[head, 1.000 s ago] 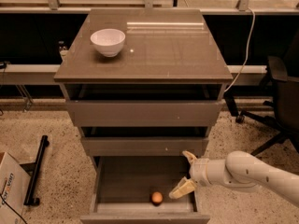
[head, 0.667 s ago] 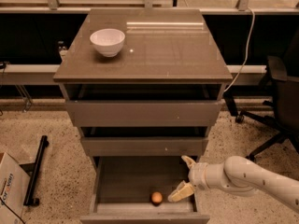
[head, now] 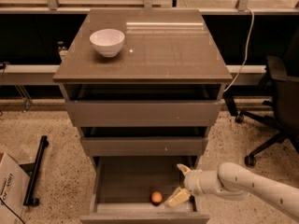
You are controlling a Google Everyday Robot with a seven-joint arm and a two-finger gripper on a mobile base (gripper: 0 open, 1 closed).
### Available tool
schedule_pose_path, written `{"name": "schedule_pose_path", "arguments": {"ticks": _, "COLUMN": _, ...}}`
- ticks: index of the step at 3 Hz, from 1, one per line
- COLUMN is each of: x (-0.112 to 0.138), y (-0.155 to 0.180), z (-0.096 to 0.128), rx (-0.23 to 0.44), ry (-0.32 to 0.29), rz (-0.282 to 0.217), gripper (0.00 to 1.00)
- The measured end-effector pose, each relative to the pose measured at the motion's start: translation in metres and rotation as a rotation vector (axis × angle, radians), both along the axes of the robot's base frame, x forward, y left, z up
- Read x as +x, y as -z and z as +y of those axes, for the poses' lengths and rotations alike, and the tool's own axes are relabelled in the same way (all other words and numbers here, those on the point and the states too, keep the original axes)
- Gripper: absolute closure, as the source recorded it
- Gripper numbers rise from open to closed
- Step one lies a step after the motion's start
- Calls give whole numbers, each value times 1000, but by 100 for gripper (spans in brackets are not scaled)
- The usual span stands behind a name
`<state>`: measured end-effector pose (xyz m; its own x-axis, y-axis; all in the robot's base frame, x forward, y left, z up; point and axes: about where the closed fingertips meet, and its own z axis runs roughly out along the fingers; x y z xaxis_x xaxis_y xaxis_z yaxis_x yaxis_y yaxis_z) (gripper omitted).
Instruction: Pick orange from bottom drawer and place on counter
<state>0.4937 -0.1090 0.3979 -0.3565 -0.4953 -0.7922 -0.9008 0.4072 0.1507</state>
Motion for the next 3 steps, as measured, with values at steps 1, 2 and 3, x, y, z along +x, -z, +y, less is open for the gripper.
{"name": "schedule_pose_path", "arguments": {"ticks": 1, "x": 0, "y": 0, "z": 0, "rx": 0, "ry": 0, "rz": 0, "gripper": 0}}
{"name": "schedule_pose_path", "arguments": {"ticks": 2, "x": 8, "y": 31, "z": 27, "rx": -5, "ry": -33, "rz": 32, "gripper": 0}}
{"name": "schedule_pose_path", "arguments": {"ticks": 3, "x": 14, "y": 57, "z": 43, "rx": 28, "ry": -45, "rz": 59, "gripper": 0}}
